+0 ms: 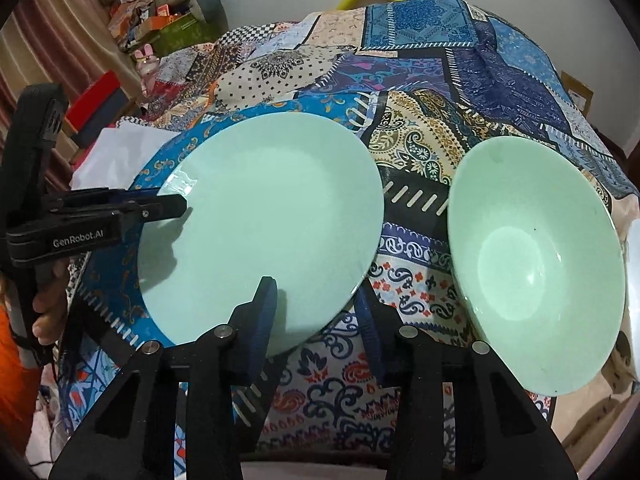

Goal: Organize plates and bowls
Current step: 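Close the left gripper on the mint green plate rim while the right gripper grips it, then lift the mint green plate off the quilt with both grippers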

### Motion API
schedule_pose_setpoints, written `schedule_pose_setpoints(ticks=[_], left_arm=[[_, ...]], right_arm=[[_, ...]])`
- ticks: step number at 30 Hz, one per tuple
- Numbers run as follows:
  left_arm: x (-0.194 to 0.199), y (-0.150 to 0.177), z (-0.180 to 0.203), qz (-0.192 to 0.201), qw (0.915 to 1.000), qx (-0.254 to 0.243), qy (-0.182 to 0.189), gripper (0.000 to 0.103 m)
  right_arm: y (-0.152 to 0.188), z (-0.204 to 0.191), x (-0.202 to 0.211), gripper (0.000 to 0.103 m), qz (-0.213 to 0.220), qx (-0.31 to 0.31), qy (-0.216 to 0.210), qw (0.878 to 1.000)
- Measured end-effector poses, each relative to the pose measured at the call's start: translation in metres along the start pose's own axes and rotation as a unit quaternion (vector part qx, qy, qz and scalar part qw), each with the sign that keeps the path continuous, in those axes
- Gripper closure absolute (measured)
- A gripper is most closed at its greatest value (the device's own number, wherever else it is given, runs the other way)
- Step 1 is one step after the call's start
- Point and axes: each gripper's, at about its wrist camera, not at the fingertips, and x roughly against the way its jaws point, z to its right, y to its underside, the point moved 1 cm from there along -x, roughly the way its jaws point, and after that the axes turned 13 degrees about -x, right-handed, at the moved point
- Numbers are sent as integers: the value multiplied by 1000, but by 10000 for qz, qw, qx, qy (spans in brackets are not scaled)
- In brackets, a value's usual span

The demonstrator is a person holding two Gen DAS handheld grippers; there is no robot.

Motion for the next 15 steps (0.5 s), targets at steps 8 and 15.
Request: schedule_pose_setpoints(ticks=[8,15], left_arm=[[1,3,15,-40,9982,-422,-423,71],[13,20,23,-80,9975,-546,-432,71]], right_arm=[[-6,9,-2,75,-75,-355,-161,9992],[0,6,2,75,-34,-178,-171,9997]])
